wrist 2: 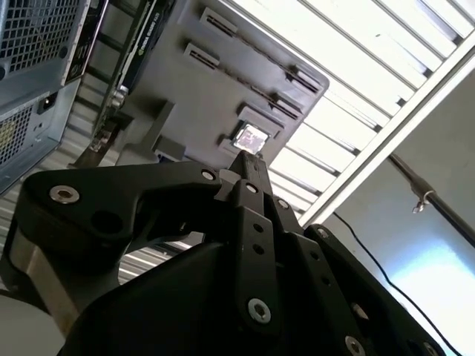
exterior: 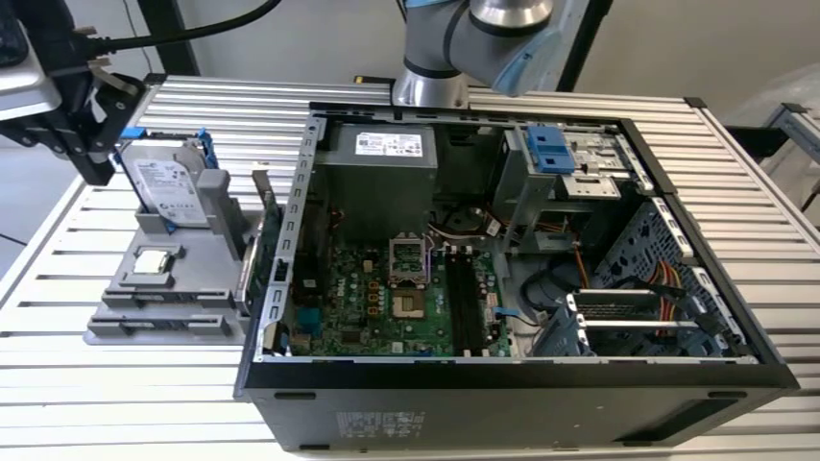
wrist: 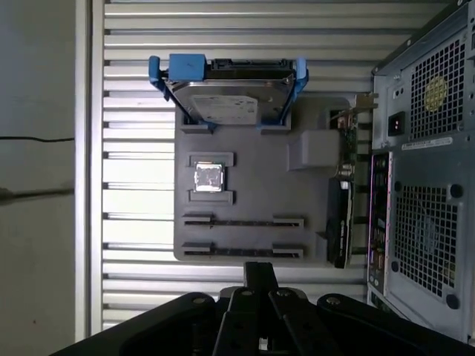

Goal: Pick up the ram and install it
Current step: 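Reach for the ram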

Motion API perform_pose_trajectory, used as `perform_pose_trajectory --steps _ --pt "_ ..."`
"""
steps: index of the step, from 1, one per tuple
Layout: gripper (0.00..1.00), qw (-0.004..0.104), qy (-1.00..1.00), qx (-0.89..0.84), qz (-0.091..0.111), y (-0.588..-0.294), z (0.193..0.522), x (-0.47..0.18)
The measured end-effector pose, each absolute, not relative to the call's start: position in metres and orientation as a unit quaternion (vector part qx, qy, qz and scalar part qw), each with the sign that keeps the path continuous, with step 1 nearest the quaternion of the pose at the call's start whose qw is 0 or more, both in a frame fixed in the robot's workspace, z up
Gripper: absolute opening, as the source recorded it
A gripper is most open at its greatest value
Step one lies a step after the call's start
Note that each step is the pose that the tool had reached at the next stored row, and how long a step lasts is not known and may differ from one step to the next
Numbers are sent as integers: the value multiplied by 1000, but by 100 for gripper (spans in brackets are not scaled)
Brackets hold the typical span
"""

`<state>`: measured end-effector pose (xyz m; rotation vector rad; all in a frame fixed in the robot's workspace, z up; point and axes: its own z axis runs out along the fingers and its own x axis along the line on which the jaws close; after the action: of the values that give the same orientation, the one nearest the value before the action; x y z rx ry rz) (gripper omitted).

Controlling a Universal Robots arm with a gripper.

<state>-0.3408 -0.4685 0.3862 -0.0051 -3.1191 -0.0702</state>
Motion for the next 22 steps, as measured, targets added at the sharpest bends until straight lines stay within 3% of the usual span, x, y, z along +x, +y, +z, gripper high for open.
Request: perform_pose_trajectory --steps 22 --pt "0 11 -1000 -2 -22 -490 385 -341"
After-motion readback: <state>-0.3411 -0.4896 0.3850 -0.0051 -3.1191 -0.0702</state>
